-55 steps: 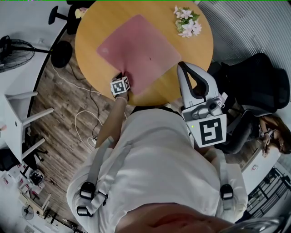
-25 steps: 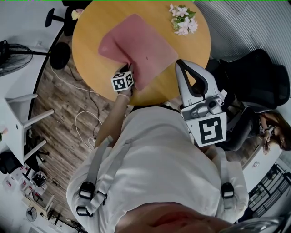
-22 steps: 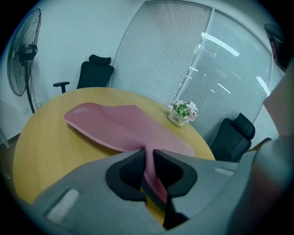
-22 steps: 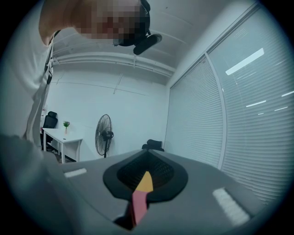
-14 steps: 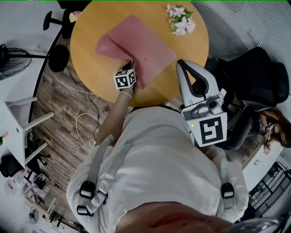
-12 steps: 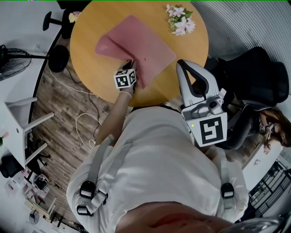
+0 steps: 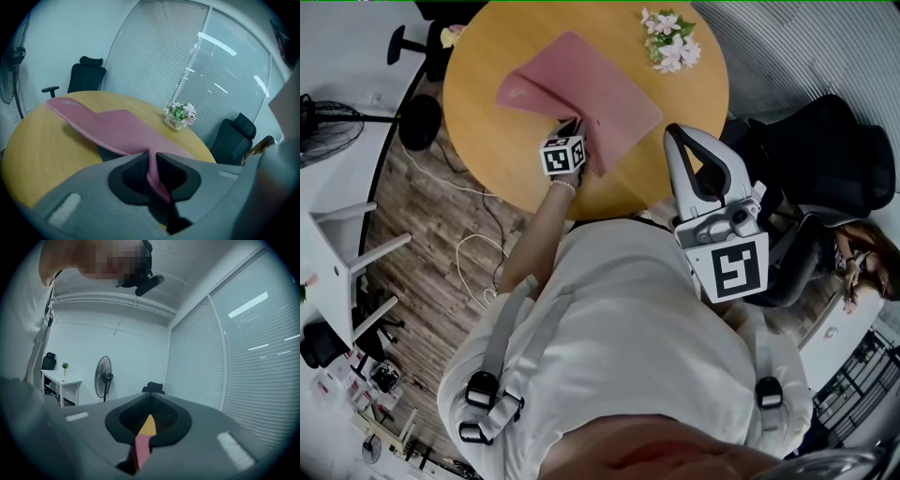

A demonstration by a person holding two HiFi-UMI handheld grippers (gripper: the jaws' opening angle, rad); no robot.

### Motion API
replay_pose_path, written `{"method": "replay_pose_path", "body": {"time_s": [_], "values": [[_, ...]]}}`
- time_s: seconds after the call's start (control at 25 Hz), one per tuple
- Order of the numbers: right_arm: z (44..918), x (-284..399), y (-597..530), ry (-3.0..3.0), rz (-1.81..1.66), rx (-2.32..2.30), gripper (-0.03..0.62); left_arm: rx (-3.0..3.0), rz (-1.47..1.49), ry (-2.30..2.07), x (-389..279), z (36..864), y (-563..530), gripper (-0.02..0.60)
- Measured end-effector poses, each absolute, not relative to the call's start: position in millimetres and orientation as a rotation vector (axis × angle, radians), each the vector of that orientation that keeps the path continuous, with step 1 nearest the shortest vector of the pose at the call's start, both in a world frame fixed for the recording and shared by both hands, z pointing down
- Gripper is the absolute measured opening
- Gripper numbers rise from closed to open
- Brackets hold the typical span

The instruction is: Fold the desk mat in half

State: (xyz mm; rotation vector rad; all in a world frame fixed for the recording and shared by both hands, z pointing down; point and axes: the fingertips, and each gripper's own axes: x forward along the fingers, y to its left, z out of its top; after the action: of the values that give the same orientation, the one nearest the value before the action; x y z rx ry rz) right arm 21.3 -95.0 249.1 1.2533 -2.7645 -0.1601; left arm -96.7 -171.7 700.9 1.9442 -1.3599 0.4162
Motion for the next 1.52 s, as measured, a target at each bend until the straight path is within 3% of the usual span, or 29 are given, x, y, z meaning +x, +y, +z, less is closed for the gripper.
{"method": "replay_pose_path", "body": {"time_s": [1.52], "values": [[258.7, 26.3, -120.9, -2.722, -0.13, 1.282, 0.005, 1.96, 0.437, -1.309, -52.5, 716.7, -239.9, 0.054]]}}
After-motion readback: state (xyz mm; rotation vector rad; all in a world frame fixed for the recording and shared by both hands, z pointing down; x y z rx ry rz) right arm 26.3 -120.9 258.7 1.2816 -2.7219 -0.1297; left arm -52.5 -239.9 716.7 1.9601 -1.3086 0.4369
